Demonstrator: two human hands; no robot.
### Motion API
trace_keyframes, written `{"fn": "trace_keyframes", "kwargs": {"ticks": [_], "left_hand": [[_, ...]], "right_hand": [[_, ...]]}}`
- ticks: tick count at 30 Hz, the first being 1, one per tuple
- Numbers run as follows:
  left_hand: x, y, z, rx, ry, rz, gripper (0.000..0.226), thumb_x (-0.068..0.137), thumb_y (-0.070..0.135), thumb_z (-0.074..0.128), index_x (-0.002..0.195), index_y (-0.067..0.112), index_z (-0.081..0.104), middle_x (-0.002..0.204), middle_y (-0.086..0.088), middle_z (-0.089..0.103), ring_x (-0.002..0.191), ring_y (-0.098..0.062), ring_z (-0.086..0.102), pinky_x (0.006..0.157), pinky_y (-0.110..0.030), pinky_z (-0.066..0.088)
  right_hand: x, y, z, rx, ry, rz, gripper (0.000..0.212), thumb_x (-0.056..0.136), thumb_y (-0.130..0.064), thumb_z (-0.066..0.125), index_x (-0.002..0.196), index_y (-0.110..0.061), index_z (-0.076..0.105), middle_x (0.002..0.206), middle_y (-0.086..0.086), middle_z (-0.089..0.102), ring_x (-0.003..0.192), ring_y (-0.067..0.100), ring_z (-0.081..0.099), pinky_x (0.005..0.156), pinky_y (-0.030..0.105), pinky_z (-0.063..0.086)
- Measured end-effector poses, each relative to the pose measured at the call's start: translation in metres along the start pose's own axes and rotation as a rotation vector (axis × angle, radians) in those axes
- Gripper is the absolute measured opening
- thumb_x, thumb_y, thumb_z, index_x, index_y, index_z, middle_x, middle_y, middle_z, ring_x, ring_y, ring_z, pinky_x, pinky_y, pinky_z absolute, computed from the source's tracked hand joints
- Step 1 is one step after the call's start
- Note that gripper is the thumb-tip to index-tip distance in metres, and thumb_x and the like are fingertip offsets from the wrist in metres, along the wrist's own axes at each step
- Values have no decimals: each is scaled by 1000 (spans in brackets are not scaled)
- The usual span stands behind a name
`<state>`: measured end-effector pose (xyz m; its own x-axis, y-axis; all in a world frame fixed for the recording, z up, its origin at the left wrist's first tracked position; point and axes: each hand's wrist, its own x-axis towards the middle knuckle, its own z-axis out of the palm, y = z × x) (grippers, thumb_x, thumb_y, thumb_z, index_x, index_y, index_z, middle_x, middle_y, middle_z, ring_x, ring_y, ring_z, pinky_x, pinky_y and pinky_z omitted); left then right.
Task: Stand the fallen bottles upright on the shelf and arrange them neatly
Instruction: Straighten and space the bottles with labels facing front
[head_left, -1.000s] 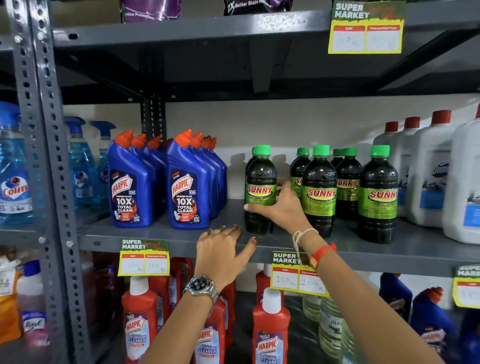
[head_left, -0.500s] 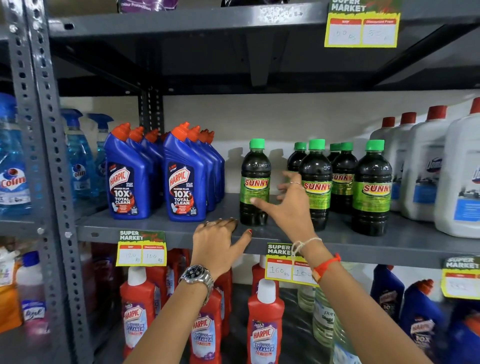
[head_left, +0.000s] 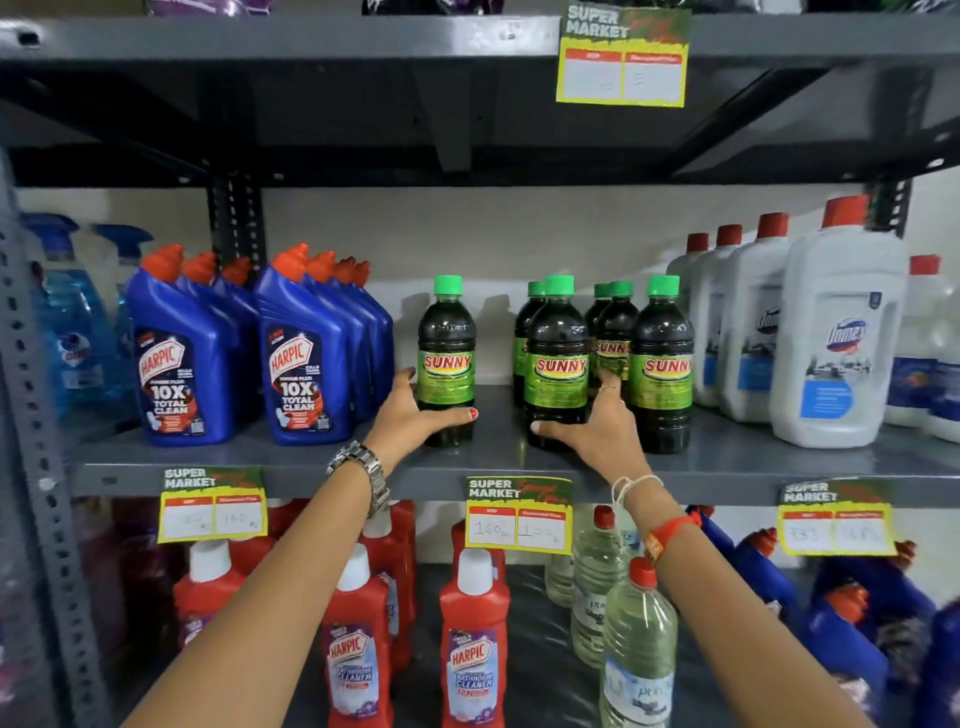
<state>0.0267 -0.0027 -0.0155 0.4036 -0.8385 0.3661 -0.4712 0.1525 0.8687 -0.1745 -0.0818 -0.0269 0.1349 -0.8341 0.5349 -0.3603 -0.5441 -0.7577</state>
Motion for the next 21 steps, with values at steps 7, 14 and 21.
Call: {"fn": "trace_keyframes", "kwargs": {"ticks": [7, 14, 21], "left_hand": [[4, -6, 2, 6, 32, 6, 53, 63, 20, 79, 111, 9, 60, 113, -11, 65, 101, -20, 60, 88, -32, 46], [3, -9, -2, -46, 43, -12, 57, 62, 17, 80, 114, 7, 58, 117, -13, 64, 108, -23, 59, 96, -37, 45], [4, -8, -2, -59, 28, -33, 59, 62, 16, 80, 115, 7, 57, 119, -13, 62, 109, -23, 57, 98, -38, 44]], "right_hand": [[4, -2, -4, 24, -93, 73, 71, 69, -17, 81, 127, -2, 44, 128, 14, 58, 119, 27, 54, 86, 19, 34], [11, -8, 2, 39, -164, 83, 73, 70, -17, 81, 130, -2, 41, 132, 14, 55, 123, 27, 51, 99, 27, 37], [15, -7, 7, 61, -182, 79, 72, 72, -15, 79, 130, -2, 39, 133, 14, 54, 124, 27, 49, 101, 27, 36]]}}
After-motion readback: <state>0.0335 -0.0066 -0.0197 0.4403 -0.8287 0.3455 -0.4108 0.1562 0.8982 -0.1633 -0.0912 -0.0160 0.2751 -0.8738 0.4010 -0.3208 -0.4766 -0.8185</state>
